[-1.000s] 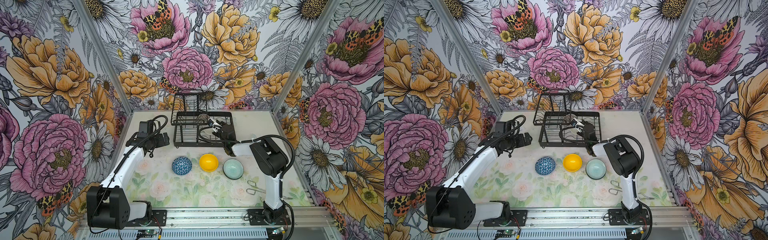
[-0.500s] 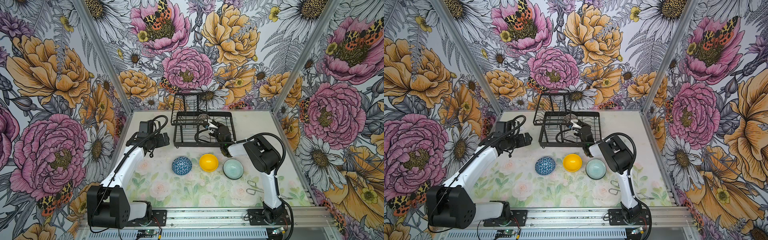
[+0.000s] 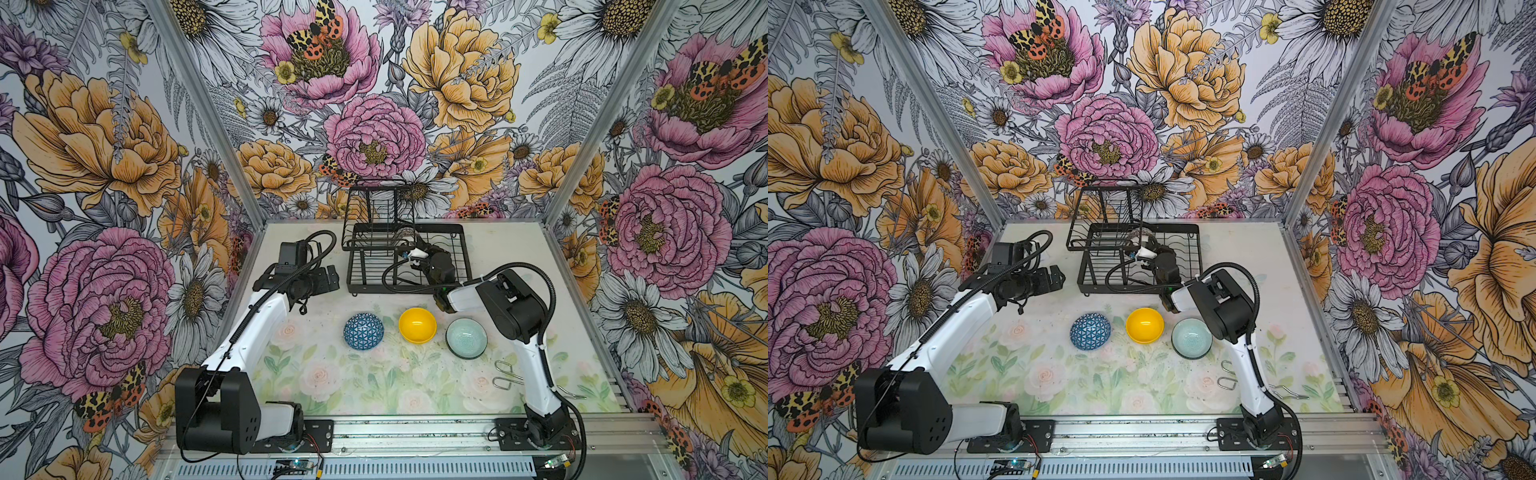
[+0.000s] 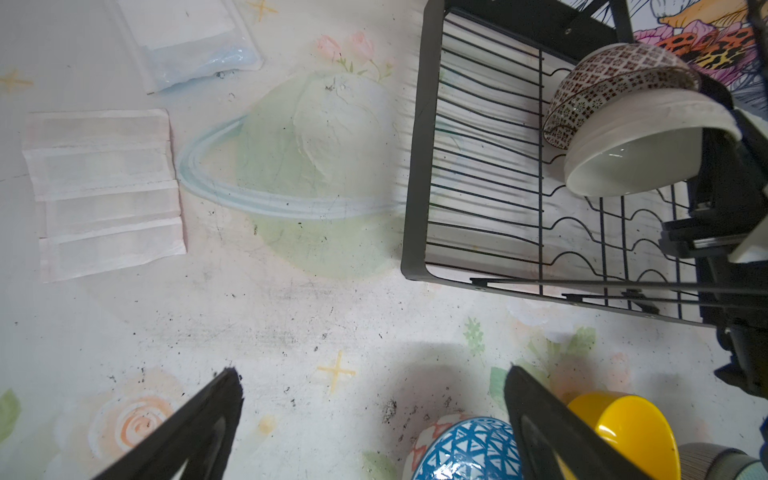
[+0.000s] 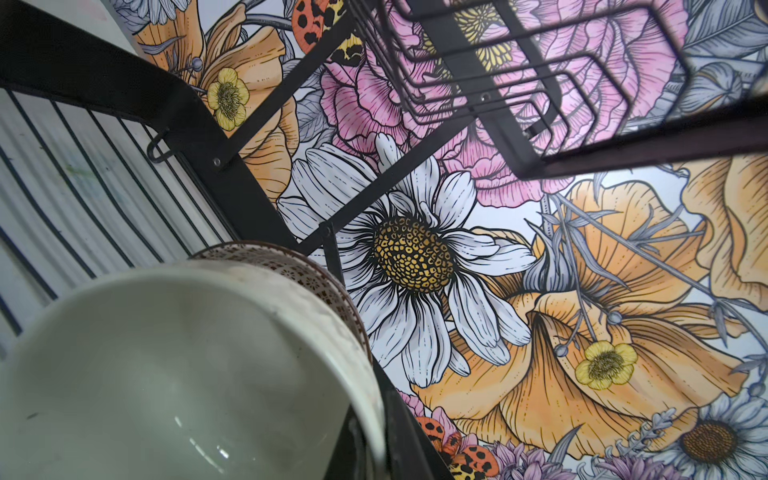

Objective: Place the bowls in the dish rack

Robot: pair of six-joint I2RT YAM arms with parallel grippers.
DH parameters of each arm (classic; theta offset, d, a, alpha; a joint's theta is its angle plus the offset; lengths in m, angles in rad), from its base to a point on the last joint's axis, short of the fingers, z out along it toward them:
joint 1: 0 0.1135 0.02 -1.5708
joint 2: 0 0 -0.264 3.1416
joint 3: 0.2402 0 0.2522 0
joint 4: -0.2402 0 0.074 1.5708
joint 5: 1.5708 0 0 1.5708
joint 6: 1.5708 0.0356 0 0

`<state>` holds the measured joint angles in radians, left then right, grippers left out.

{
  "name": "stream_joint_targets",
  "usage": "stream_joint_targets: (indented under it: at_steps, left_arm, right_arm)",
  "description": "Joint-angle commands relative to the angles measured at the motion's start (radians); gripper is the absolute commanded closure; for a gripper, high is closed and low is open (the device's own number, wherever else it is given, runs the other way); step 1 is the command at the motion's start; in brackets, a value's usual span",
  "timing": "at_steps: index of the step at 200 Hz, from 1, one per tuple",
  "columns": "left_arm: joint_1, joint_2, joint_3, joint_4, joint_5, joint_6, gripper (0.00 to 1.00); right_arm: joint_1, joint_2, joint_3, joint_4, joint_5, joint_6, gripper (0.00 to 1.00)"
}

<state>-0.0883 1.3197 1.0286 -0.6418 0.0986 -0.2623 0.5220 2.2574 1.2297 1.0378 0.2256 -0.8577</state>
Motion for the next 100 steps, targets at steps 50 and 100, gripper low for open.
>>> stream_joint_targets:
  at_steps: [50,100]
  left_arm:
    - [-0.004,-0.004,0.019,0.015,0.02,0.005,0.01]
    - [-0.004,-0.028,0.001,0.014,0.013,0.005,0.01]
  right_arm:
    - [0.012,0.05,0.083,0.102,-0.026,-0.075,1.0]
    - [0.012,0.066,0.095,0.104,-0.045,-0.119,1.0]
